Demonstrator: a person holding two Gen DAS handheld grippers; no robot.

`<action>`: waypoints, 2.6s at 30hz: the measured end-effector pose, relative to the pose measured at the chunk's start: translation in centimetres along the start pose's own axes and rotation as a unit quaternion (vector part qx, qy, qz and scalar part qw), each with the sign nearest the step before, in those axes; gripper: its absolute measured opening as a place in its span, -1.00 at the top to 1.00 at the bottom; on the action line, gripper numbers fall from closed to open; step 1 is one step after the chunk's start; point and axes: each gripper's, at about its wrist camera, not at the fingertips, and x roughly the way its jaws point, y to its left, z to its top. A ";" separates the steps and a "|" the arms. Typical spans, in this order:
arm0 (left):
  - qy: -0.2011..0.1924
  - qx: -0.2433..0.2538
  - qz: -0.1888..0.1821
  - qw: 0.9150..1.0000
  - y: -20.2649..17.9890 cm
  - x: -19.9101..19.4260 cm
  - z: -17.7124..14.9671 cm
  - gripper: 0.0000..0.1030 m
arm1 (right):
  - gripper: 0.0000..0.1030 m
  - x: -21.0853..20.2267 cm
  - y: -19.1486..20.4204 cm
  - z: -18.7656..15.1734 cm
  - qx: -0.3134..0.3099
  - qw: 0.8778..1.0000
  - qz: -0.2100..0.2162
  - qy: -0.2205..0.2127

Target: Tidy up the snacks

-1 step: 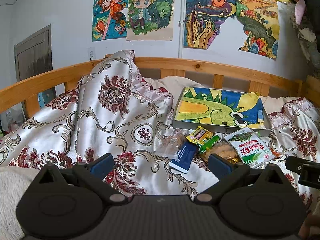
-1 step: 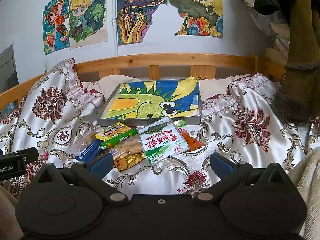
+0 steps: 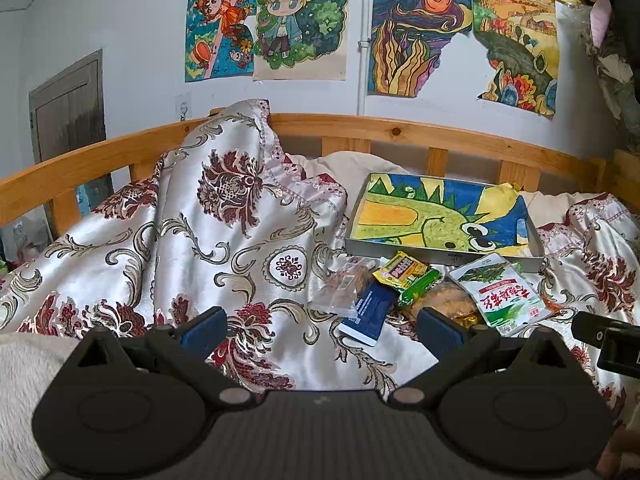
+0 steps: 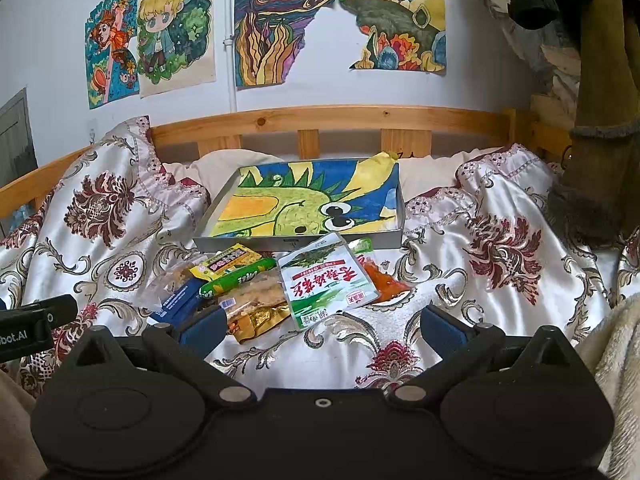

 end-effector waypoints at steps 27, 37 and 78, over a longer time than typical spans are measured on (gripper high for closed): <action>0.170 0.050 -0.063 0.982 0.4 13.2 6.0 -0.99 | -0.99 6.8 1.1 4.3 -0.046 0.995 0.060 0.068; 0.179 0.104 -0.074 0.976 -0.4 20.1 6.9 -0.99 | -0.99 13.9 2.0 5.6 -0.092 0.988 0.080 0.098; 0.256 0.018 -0.192 0.947 -0.2 26.4 5.7 0.07 | -0.74 22.9 2.6 4.4 -0.104 0.981 0.058 0.156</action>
